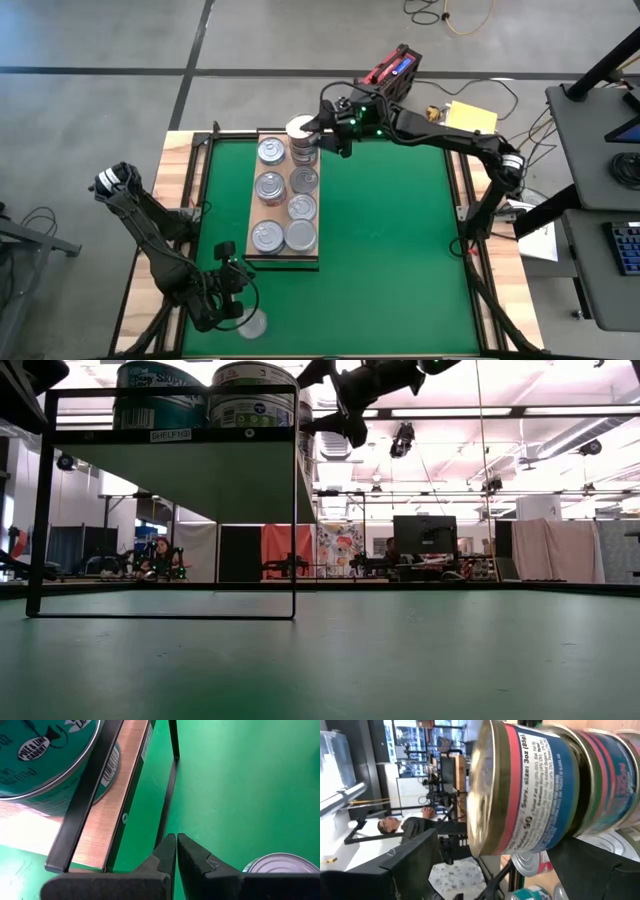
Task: Stack canned seafood by type on shelf
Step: Stack the blue and pink tuna can on top of the blue and pink tuna cans on the shelf
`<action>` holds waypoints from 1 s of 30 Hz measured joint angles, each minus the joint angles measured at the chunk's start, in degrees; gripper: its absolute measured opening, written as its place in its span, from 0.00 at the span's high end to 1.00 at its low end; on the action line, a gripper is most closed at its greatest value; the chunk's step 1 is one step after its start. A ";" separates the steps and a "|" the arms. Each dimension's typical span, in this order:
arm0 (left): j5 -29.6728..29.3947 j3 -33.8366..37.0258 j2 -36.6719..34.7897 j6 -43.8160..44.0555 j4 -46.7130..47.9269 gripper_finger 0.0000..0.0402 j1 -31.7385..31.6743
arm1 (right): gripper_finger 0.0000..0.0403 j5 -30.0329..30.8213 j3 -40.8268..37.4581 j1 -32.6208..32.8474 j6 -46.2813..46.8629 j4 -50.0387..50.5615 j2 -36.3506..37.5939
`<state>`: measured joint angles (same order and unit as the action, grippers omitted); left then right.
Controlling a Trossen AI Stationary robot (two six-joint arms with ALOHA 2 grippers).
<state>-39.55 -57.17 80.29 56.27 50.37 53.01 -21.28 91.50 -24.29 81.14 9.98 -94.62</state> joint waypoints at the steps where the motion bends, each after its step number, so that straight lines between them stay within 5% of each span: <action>1: 0.00 0.00 0.00 0.00 0.00 1.00 0.00 | 0.12 -0.67 0.00 0.05 0.00 0.21 -0.12; 30: -0.09 0.00 0.00 0.20 -0.26 1.00 0.00 | 0.12 -6.22 0.02 -0.88 1.89 -0.05 0.16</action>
<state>-39.64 -57.17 80.29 56.47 50.11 53.01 -27.50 91.53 -25.17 83.04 9.93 -94.46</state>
